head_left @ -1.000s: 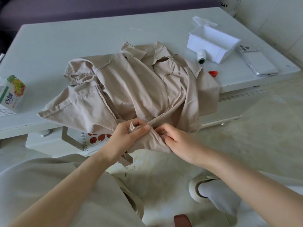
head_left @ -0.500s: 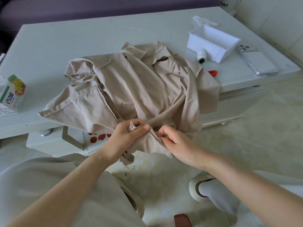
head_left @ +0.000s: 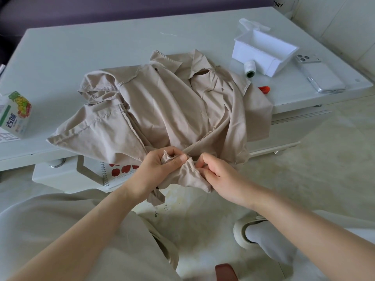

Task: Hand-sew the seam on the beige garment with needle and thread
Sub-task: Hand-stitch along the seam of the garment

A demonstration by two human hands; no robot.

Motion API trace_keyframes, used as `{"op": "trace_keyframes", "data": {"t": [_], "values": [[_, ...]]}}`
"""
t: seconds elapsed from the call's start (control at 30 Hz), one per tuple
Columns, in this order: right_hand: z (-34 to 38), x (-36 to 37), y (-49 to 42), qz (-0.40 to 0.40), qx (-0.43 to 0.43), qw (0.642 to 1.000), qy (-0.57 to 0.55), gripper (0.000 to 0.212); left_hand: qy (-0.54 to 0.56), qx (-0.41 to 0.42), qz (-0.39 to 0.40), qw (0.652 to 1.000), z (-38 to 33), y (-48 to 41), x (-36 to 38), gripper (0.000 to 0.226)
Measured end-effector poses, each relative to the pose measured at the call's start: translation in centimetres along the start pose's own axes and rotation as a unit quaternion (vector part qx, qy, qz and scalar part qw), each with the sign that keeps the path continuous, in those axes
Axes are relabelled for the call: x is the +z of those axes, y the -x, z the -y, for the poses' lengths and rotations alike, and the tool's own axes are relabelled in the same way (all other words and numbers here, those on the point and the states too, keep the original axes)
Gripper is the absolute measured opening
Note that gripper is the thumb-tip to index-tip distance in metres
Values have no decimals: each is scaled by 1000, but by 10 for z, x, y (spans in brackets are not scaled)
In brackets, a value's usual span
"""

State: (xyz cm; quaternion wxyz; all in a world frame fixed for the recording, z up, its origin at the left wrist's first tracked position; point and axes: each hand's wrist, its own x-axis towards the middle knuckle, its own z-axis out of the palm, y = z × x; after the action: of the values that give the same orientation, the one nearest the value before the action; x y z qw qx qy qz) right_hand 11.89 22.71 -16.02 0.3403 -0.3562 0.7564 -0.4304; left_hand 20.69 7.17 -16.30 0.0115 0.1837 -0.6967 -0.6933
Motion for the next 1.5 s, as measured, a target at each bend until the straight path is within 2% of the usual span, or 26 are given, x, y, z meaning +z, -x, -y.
{"op": "trace_keyframes", "data": {"t": [0.37, 0.73, 0.87, 1.13, 1.3, 1.5], "values": [[13, 7, -4, 19, 17, 989, -148, 23, 25, -4, 4, 1000, -1, 1, 2, 17], [15, 10, -6, 0, 49, 976, -212, 19, 116, -88, 28, 989, -7, 2, 0, 17], [13, 9, -7, -13, 53, 974, -219, 18, 116, -83, 37, 989, -9, 2, -1, 24], [-1, 5, -7, -25, 77, 981, -175, 16, 102, -77, 10, 992, -10, 4, 3, 11], [-2, 3, -8, -47, 81, 980, -178, 18, 123, -80, -5, 989, -11, 3, 3, 14], [5, 6, -11, -31, 69, 978, -194, 17, 110, -75, 5, 991, -8, 2, 3, 17]]}}
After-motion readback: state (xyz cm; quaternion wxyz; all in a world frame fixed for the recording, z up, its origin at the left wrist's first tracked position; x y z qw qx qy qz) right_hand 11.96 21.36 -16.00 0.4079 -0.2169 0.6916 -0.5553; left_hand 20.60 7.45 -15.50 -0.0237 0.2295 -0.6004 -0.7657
